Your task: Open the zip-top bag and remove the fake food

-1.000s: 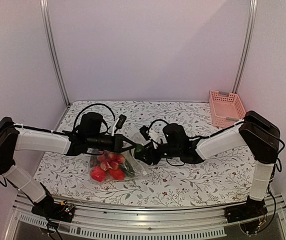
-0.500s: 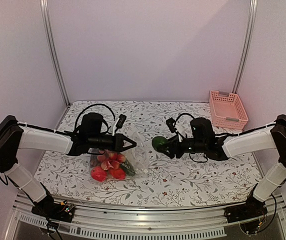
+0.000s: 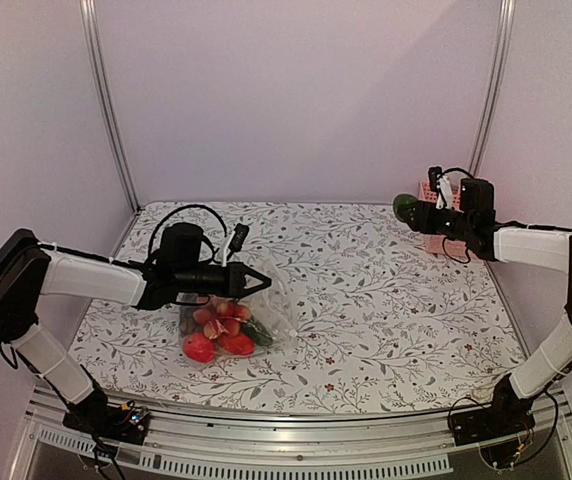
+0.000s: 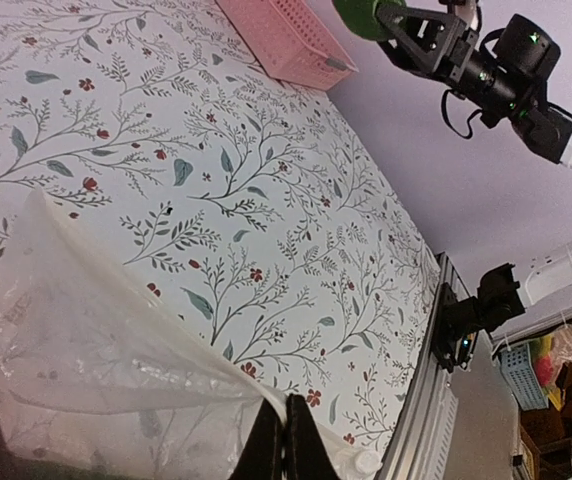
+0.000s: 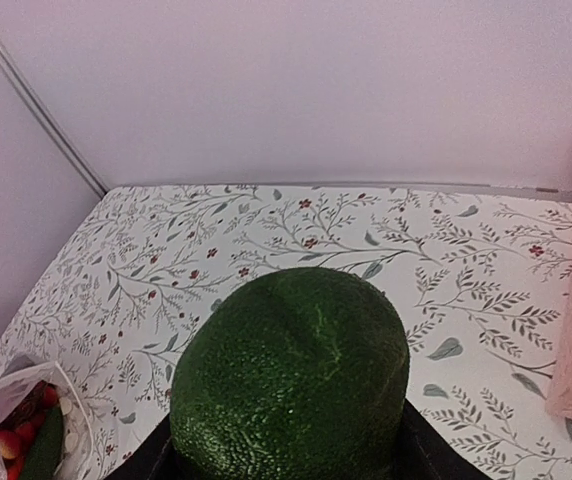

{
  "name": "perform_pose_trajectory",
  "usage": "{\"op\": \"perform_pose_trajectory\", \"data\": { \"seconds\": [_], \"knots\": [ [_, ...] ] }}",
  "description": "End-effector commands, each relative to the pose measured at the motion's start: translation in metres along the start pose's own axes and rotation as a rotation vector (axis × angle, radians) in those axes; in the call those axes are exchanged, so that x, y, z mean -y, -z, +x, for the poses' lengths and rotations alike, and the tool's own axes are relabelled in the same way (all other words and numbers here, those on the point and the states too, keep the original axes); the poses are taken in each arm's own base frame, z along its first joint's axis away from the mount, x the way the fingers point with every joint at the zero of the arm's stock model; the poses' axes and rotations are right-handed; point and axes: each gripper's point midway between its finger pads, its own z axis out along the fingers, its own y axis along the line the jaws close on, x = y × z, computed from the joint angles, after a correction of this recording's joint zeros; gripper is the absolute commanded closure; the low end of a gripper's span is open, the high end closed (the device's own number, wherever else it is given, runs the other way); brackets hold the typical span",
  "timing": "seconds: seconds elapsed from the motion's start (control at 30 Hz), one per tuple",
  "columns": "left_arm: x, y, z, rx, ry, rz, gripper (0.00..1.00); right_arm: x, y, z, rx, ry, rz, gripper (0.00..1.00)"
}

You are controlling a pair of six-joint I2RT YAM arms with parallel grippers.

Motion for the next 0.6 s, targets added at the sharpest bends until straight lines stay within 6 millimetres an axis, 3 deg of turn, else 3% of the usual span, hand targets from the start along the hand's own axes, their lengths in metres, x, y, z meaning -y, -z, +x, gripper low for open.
{"op": "perform_pose_trajectory", "data": {
  "seconds": [0.0, 0.23, 0.3, 0.37, 0.57],
  "knots": [
    [-0.002, -0.003, -0.011, 0.024, 0.0, 0.017, 1.0, 0.059, 0.009, -0.042, 0.071, -0.077, 0.147, 0.51],
    [-0.004, -0.001, -0.013, 0.033, -0.002, 0.02, 1.0, 0.134, 0.003, -0.073, 0.109, -0.149, 0.316, 0.49],
    [-0.005, -0.001, -0.014, 0.034, -0.001, 0.02, 1.0, 0.149, -0.007, -0.072, 0.088, -0.152, 0.346, 0.49],
    [-0.005, -0.001, -0.014, 0.037, 0.001, 0.022, 1.0, 0.182, -0.01, -0.067, 0.074, -0.182, 0.402, 0.48],
    [-0.008, -0.002, -0.012, 0.036, 0.012, 0.024, 1.0, 0.235, -0.028, -0.065, 0.044, -0.208, 0.492, 0.47]
  ]
}}
